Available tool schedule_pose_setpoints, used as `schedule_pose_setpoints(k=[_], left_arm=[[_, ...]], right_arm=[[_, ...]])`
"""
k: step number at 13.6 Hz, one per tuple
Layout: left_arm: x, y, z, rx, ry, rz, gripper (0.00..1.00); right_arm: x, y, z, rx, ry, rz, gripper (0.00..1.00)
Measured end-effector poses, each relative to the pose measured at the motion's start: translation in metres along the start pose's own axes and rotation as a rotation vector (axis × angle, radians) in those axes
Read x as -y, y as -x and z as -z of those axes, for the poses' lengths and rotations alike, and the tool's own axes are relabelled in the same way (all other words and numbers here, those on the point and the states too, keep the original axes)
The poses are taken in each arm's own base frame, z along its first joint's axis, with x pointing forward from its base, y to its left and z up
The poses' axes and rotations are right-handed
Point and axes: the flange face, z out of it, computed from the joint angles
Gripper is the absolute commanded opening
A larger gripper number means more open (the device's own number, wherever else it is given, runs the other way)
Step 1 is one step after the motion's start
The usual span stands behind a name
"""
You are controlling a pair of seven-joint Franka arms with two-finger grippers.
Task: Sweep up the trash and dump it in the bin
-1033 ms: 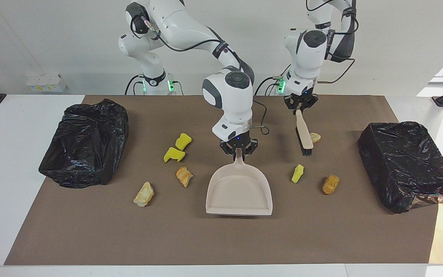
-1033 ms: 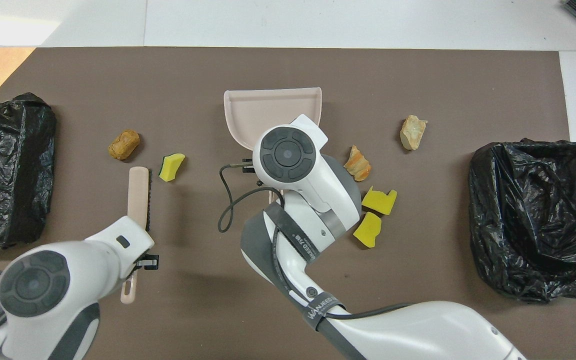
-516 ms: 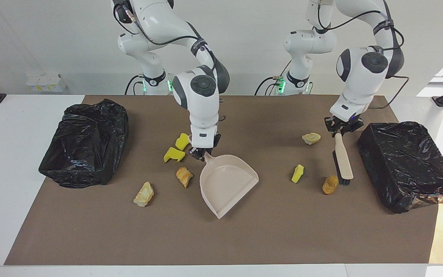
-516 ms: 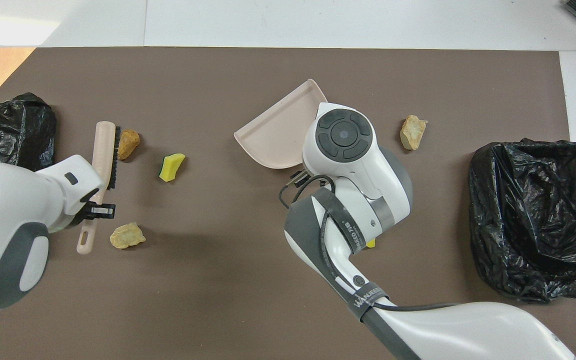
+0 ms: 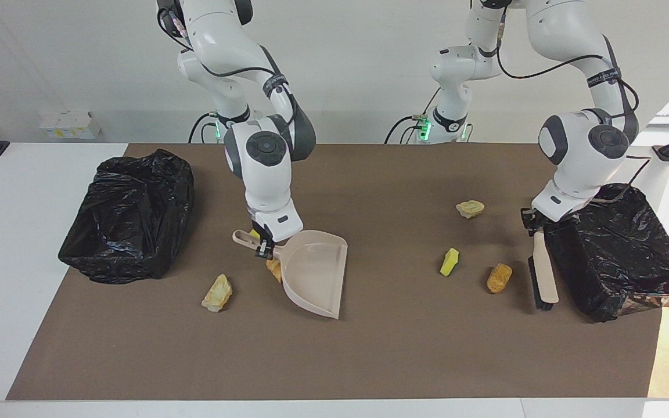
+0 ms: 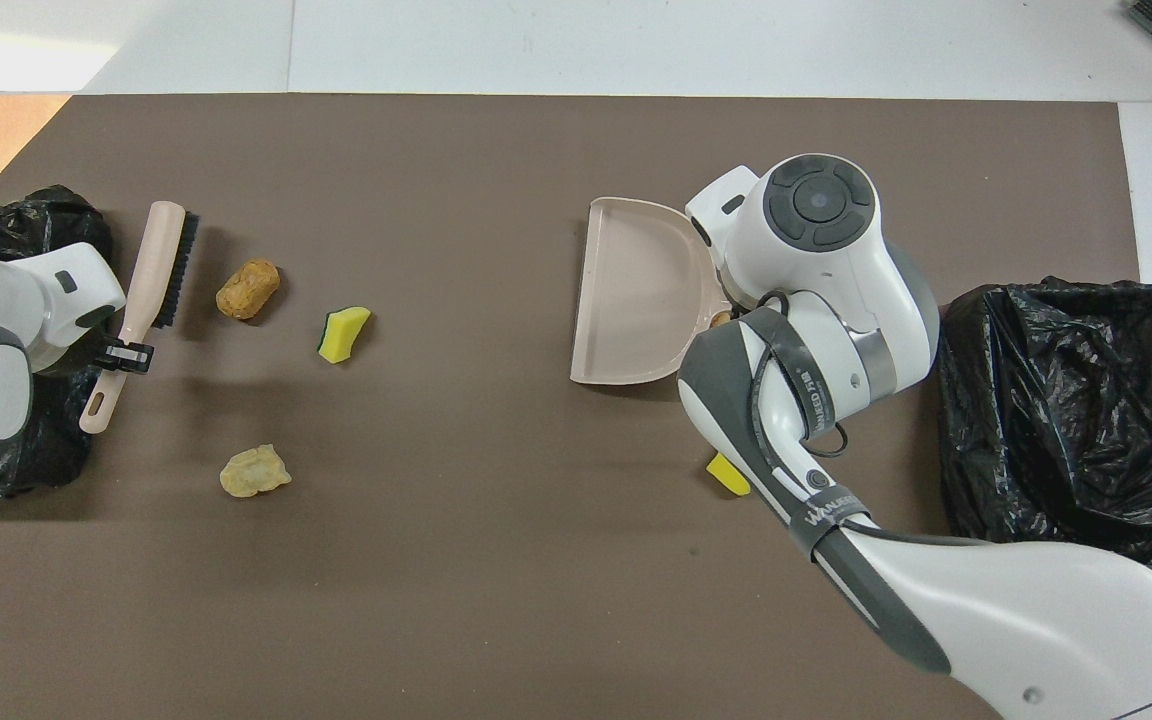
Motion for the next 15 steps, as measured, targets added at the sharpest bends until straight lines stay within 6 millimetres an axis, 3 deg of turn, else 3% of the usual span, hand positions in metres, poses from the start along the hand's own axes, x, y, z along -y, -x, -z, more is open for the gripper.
schedule_pose_setpoints(k=[3,5,8,15], left_arm=[[-0.022,0.001,-0.011,0.025,0.012,-0.003,0.00],[-0.055,0.003,-0.016,0.043,0.016,0.034,0.00],[-0.120,0.006,-0.011,0.045,0.026,0.111,0.00],[-0.284,0.038,0.003,0.048,0.036,0.172,0.00]], right_arm=[[-0.013,-0.011,-0.009,0.017,0.013,0.097,0.00],[-0.014,-0.018,-0.008,0.056,0.034,0.138,0.00],[-0.009,-0.033,0.000,0.097,0.062,0.185,0.00],[0.002,-0.047,0.004,0.100,0.038,0.235,0.00]])
